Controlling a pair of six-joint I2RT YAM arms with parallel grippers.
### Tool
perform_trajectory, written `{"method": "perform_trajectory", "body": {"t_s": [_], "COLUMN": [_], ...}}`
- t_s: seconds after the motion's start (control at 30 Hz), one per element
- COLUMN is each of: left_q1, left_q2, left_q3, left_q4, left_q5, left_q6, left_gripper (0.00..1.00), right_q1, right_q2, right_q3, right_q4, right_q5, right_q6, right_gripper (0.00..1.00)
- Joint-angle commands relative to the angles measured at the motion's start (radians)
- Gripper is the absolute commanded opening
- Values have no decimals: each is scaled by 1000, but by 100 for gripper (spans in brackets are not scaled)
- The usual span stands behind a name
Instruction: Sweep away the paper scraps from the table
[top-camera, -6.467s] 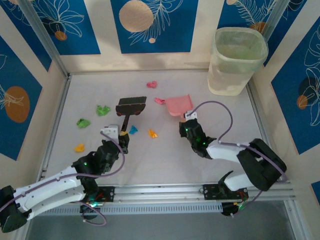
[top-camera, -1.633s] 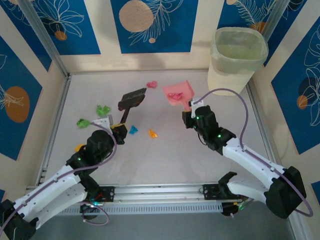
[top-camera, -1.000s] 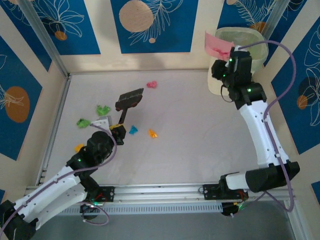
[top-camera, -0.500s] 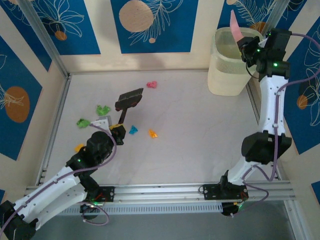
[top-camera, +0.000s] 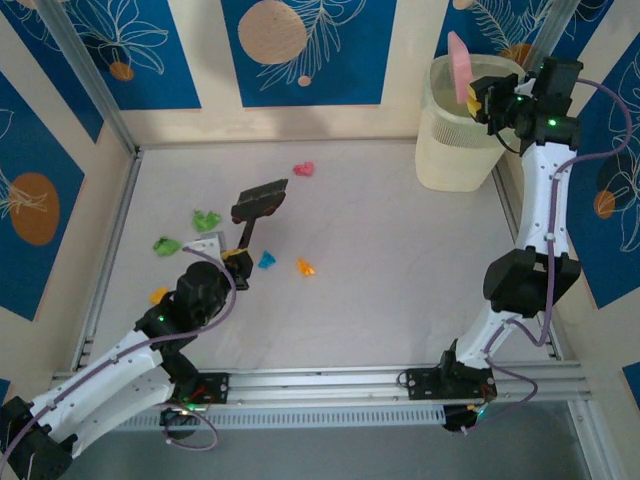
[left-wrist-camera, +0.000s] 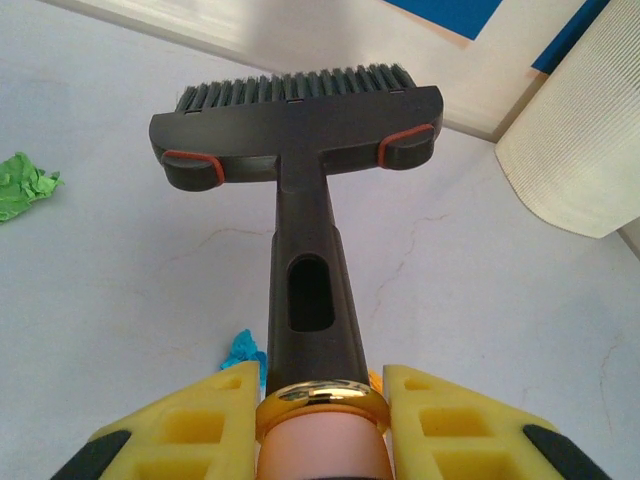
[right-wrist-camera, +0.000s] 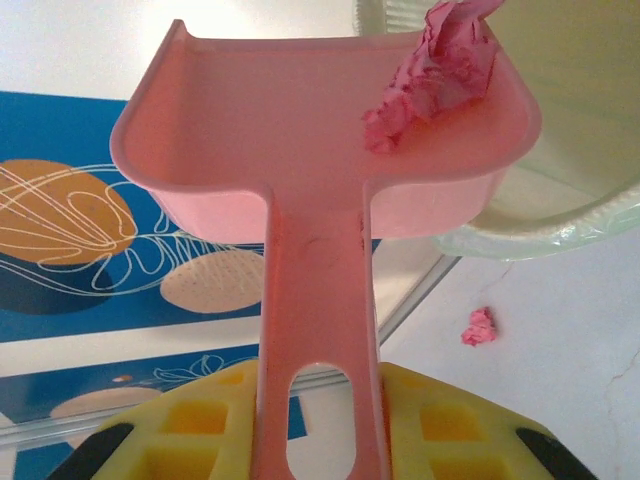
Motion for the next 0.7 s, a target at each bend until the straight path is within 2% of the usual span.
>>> {"method": "perform_trajectory", "body": {"t_s": [0.0, 0.13, 0.4, 0.5, 0.67], "left_q1": [-4, -6, -5, -5, -5], "left_q2": [-3, -6, -11, -11, -19], "left_q3": [18, 20, 25, 24, 26], "left_q4": [59, 57, 50, 50, 44], "left_q5": [-4, -7, -2, 0, 1], "left_q6": [19, 22, 27, 28, 29], "left_gripper": [0, 0, 0, 0, 0], "right_q1": [-22, -22, -13, -11, -8], "right_q2": [-24, -61, -160, -185, -198], "right_q3": [-17, -120, -286, -317, -323], "right_q4": [23, 145, 263, 306, 363], "right_q5": [-59, -69, 46, 81, 69], "right_q6": [121, 227, 378, 400, 392], "right_gripper": [0, 0, 0, 0, 0]}}
